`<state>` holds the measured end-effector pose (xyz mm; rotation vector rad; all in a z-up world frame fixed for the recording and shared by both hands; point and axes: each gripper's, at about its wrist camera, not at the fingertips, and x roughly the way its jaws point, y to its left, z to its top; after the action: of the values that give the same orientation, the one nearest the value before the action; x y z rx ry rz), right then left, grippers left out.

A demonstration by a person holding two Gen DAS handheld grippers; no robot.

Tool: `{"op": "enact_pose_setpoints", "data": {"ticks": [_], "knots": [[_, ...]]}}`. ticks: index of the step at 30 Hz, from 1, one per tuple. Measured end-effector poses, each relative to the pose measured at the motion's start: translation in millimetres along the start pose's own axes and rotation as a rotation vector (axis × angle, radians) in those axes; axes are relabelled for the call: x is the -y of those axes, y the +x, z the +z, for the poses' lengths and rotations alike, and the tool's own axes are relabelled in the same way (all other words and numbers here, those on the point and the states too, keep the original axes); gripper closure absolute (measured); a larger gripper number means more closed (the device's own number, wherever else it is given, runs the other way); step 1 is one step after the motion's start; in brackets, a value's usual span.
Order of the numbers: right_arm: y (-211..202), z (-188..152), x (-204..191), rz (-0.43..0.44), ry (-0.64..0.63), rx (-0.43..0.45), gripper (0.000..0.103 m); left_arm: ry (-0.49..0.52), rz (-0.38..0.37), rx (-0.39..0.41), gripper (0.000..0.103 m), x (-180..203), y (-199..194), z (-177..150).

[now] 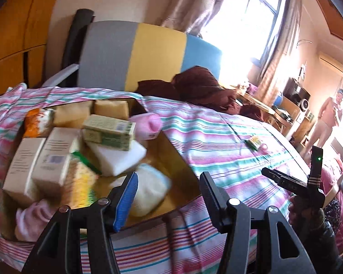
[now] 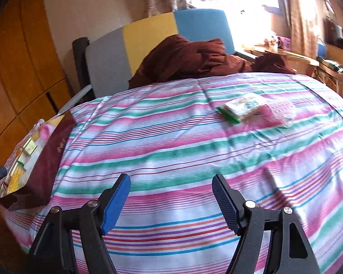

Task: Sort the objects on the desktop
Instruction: 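Move both open tools back to the remaining items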

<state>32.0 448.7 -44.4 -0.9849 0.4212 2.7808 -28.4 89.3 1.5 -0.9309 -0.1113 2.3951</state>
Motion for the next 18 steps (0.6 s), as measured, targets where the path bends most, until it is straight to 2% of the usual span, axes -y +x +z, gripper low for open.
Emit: {"op": "enact_pose_setpoints", "data": {"ticks": [8,12,18], "knots": [[-12,4,56,-0.112,0.11,0.047,0.026,0.17,-0.125,-0.107,0.046,90,68,23],[-11,3,77,-0.154,0.163,0.056,0.026,0.277,-0.153,-0.144,0.045,137,107,33],[-8,1,96,-0.148,0.233,0.081,0.026,0.413,-0.209,-0.193,0.045,198,167,48]]}}
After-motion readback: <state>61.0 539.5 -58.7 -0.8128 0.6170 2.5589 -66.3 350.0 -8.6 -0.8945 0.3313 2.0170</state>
